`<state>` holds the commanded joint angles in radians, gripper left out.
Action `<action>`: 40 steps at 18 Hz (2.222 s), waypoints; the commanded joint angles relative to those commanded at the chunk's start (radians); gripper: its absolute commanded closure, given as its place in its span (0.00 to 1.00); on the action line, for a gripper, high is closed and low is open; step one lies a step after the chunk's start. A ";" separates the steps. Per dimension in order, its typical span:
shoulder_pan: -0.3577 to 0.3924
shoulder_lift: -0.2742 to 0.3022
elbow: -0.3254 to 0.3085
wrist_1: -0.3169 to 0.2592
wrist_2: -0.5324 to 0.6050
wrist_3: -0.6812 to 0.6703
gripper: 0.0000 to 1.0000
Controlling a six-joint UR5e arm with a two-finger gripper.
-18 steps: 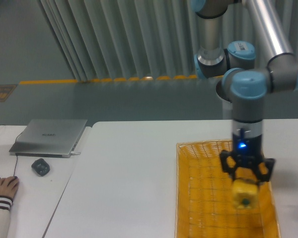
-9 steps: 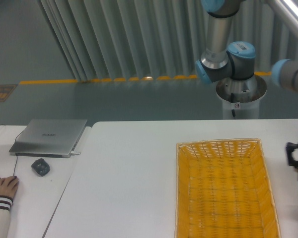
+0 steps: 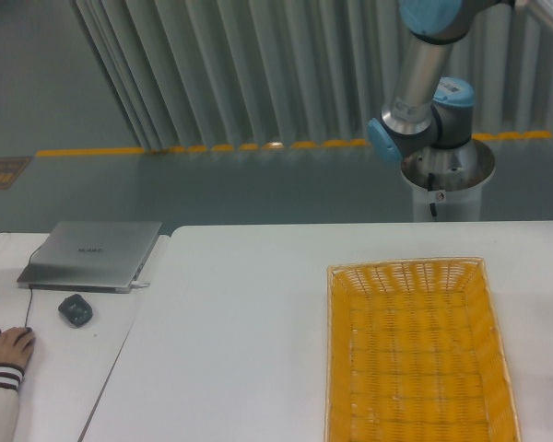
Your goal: Place the yellow pepper on the table
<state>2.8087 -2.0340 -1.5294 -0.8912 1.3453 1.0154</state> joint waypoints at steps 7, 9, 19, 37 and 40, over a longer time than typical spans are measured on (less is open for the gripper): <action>0.002 -0.032 -0.002 0.002 0.003 0.017 0.42; -0.003 -0.038 -0.008 0.003 0.005 0.017 0.39; -0.005 0.070 -0.054 -0.005 0.008 0.029 0.00; 0.028 0.253 -0.110 -0.258 0.144 0.712 0.00; 0.031 0.252 -0.078 -0.316 0.196 0.889 0.00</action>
<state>2.8394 -1.7825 -1.6078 -1.2070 1.5414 1.9043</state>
